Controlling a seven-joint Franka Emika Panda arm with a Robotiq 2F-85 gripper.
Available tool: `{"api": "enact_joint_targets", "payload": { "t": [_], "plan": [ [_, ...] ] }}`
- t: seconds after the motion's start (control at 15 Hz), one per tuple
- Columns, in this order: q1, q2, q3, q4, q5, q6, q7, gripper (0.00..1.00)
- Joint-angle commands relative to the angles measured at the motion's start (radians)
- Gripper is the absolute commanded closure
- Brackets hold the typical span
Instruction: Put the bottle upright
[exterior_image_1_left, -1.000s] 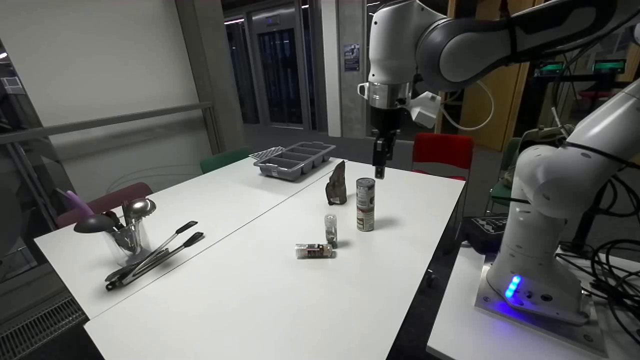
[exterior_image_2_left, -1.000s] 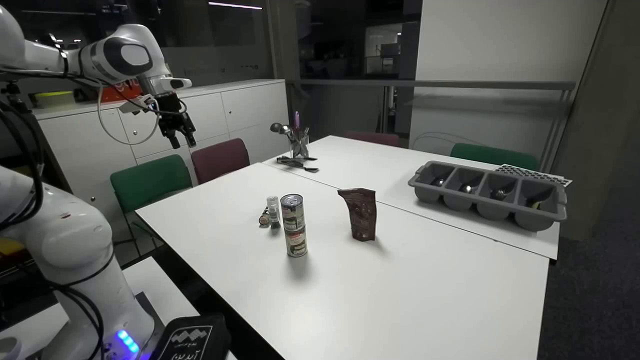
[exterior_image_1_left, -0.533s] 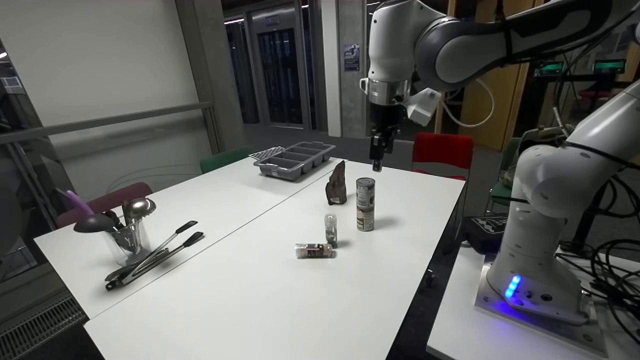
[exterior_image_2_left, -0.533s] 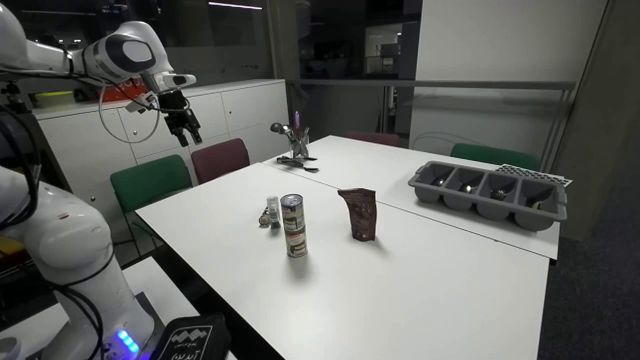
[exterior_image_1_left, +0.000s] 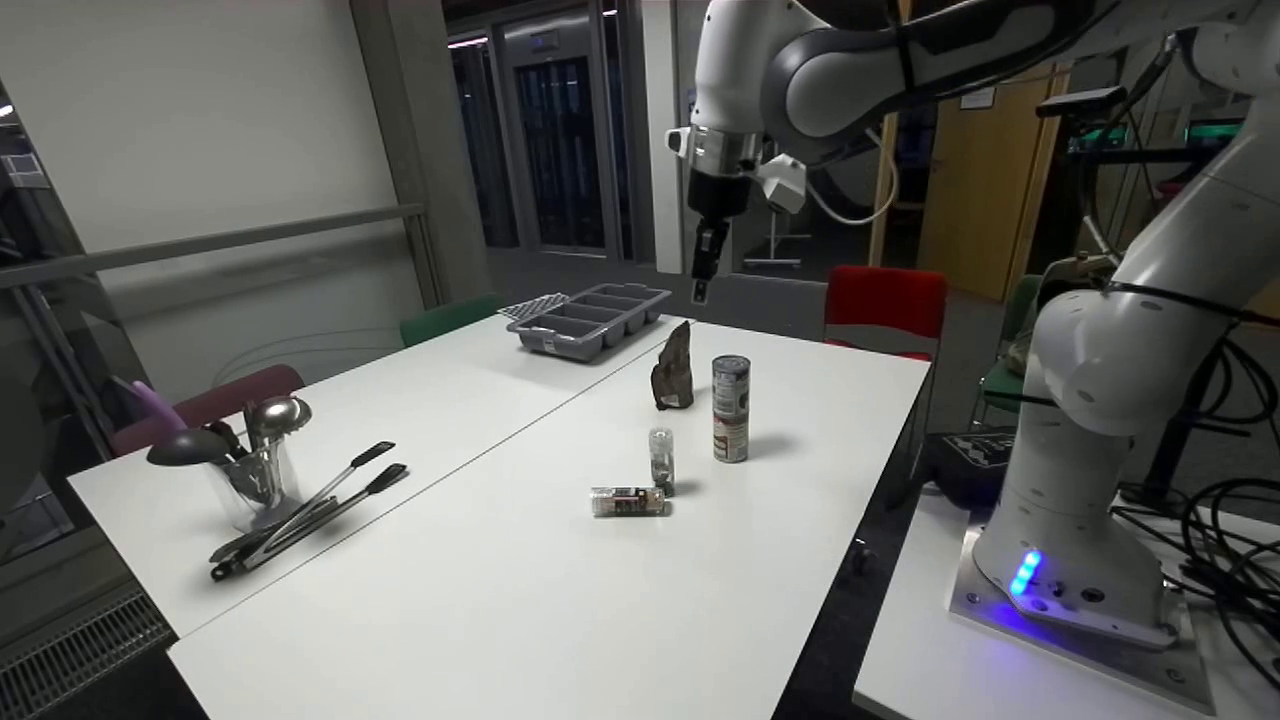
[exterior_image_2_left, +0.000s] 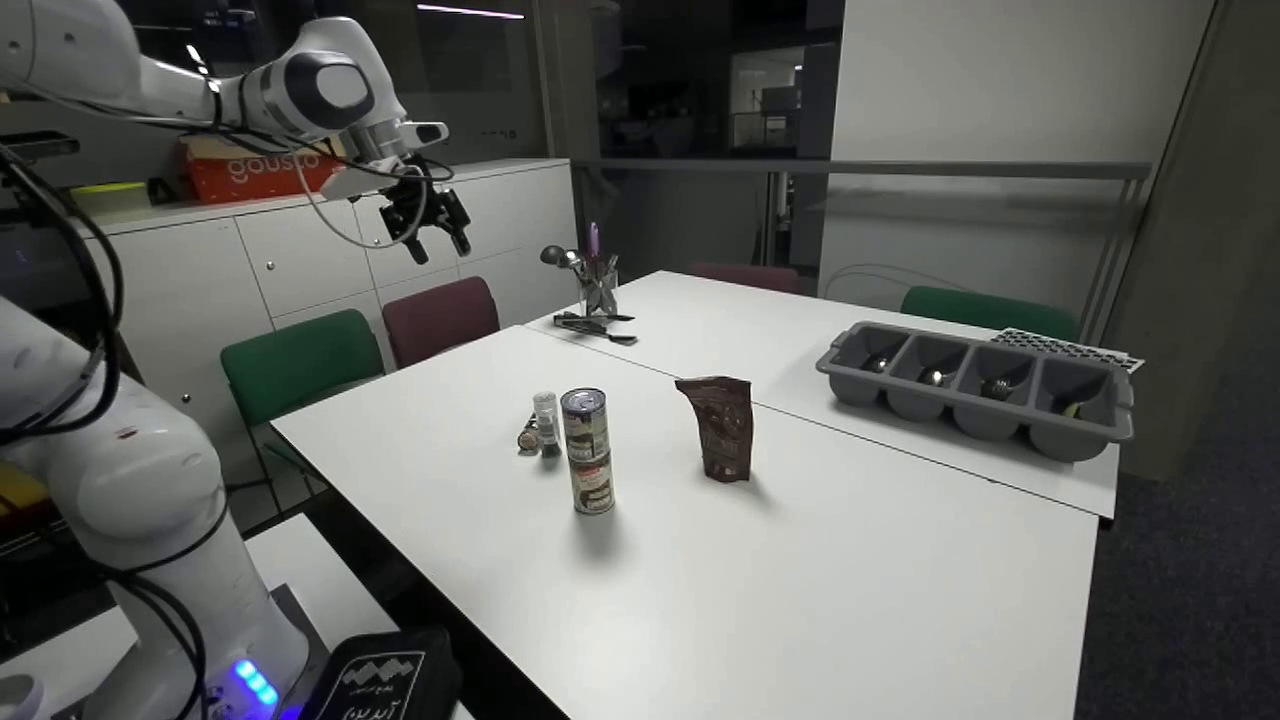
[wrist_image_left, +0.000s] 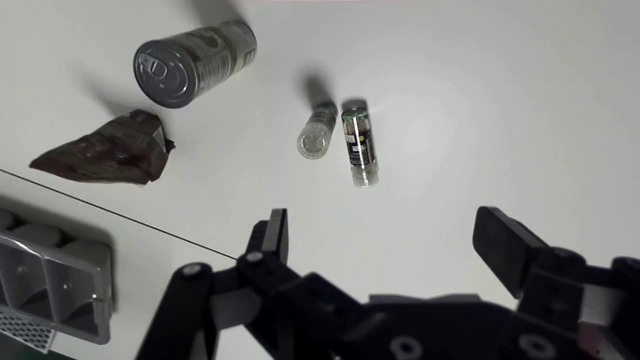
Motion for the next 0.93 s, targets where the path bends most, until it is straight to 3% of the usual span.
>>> {"api": "enact_joint_targets", "payload": {
  "t": [0.0, 0.13, 0.2, 0.4, 0.87],
  "plan": [
    [0.017, 0.195, -0.053, 0.163, 0.018, -0.036, -0.139, 0.0],
    [0.01, 0.259, -0.061, 0.216, 0.051, -0.077, -0.13, 0.0],
    [0.009, 0.184, -0.05, 0.126, 0.02, -0.016, -0.101, 0.0],
    [0.006, 0.263, -0.055, 0.186, 0.029, -0.039, -0.102, 0.0],
    [0.003, 0.304, -0.06, 0.205, 0.008, -0.029, -0.145, 0.0]
  ]
}}
